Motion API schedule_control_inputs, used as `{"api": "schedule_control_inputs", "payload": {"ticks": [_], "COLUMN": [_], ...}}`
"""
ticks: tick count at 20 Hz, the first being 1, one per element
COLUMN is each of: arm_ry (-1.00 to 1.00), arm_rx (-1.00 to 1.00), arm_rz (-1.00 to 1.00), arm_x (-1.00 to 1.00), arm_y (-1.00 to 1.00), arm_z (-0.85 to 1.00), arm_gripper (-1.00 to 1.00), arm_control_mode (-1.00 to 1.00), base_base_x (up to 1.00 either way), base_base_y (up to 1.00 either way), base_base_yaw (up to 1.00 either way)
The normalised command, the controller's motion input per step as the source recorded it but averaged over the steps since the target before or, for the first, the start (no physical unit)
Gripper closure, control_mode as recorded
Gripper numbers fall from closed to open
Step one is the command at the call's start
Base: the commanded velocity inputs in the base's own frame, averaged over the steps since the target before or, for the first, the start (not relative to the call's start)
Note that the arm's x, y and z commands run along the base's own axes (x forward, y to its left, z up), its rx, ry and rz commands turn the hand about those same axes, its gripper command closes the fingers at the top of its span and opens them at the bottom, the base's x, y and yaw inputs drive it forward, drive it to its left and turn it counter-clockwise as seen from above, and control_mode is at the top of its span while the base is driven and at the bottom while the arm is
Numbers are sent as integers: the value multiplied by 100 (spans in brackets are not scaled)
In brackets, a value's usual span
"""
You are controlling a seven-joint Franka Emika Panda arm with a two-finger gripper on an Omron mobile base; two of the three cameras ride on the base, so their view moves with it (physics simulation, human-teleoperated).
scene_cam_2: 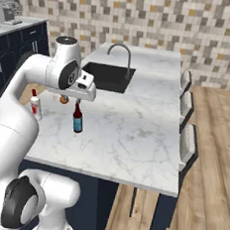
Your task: Place the liquor and beer on the top shelf of the fridge to keep them out of children's reach, and place the tangerine on lower shelves for easy access.
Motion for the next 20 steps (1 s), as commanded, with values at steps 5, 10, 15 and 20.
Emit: {"api": "schedule_control_inputs", "payload": {"ticks": [5,10,15,20], "arm_ry": [-4,-24,-25,-26], "arm_rx": [0,12,14,12], "arm_rz": [0,0,1,11], "arm_x": [1,0,1,5], "arm_y": [2,0,0,0], "arm_z": [-17,-55,-38,-3], "arm_gripper": [-100,-100,-100,-100], "arm_control_mode": [-100,-100,-100,-100], "base_base_x": [0,0,0,0], "base_base_y": [0,0,0,0], "base_base_yaw": [0,0,0,0]}}
